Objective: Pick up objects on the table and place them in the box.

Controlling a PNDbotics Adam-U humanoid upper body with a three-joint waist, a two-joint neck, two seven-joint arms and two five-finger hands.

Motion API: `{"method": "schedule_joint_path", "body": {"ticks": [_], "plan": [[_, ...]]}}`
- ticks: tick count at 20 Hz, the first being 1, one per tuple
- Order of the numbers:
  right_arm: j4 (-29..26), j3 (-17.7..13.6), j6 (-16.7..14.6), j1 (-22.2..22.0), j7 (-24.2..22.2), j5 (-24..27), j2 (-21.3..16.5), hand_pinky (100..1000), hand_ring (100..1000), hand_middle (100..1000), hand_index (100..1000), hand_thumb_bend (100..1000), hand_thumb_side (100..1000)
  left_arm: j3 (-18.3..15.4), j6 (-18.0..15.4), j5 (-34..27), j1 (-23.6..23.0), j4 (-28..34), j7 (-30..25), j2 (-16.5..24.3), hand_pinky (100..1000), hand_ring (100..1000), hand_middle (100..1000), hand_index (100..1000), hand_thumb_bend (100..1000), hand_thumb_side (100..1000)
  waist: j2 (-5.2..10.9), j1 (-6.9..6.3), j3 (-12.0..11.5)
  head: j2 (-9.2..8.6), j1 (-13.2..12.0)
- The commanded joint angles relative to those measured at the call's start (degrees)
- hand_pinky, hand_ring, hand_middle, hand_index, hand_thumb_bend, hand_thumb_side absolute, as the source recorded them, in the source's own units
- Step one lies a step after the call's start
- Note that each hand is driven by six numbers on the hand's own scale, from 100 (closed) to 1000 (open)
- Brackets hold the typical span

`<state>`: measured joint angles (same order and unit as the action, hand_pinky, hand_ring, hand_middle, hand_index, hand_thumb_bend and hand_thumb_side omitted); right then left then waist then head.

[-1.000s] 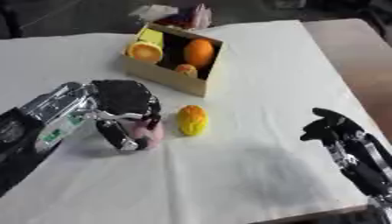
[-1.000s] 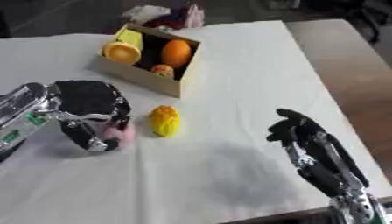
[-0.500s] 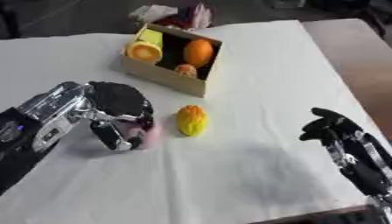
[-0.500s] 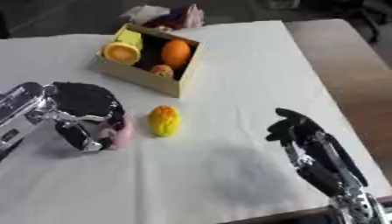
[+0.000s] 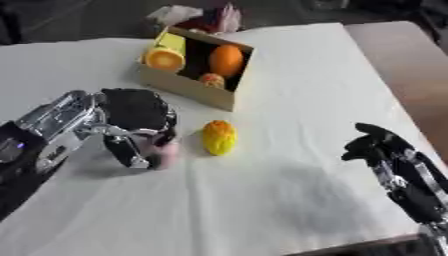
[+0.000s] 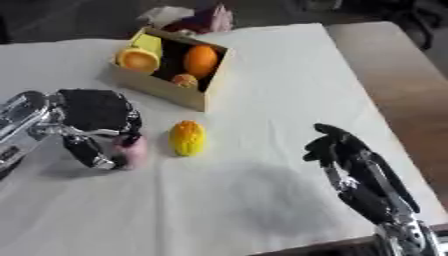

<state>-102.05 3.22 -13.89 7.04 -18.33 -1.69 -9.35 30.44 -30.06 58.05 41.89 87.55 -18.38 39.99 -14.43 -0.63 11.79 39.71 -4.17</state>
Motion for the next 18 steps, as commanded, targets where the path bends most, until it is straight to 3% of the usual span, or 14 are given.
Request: {"method": "schedule_joint_path", "body": {"ticks": [1,11,18], "plan": [[-0.7,-0.3,-0.1,0.4,0.2,-0.3,-0.7,704,624,624,882,100,584,-1.5,0.5,0.9,0.7,0.5,3.3,2.0,450,344,308,483,292,276,0.88,-0.01,-0.1,-0.63,0.2],[-0.6,-0.3,-0.1,0.4,0.2,-0.3,-0.8,704,624,624,882,100,585,-3.9,2.8,-1.4,1.5,2.4,4.0,3.0,453,340,303,481,294,259,1.05,0.01,-0.3,-0.67,0.4],[-0.5,-0.3,-0.1,0.2,0.1,-0.3,-0.7,704,624,623,882,100,586,-8.3,6.1,-0.7,6.5,0.9,6.5,1.8,459,346,302,482,358,224,1.26,0.08,-0.4,-0.72,0.4]]}}
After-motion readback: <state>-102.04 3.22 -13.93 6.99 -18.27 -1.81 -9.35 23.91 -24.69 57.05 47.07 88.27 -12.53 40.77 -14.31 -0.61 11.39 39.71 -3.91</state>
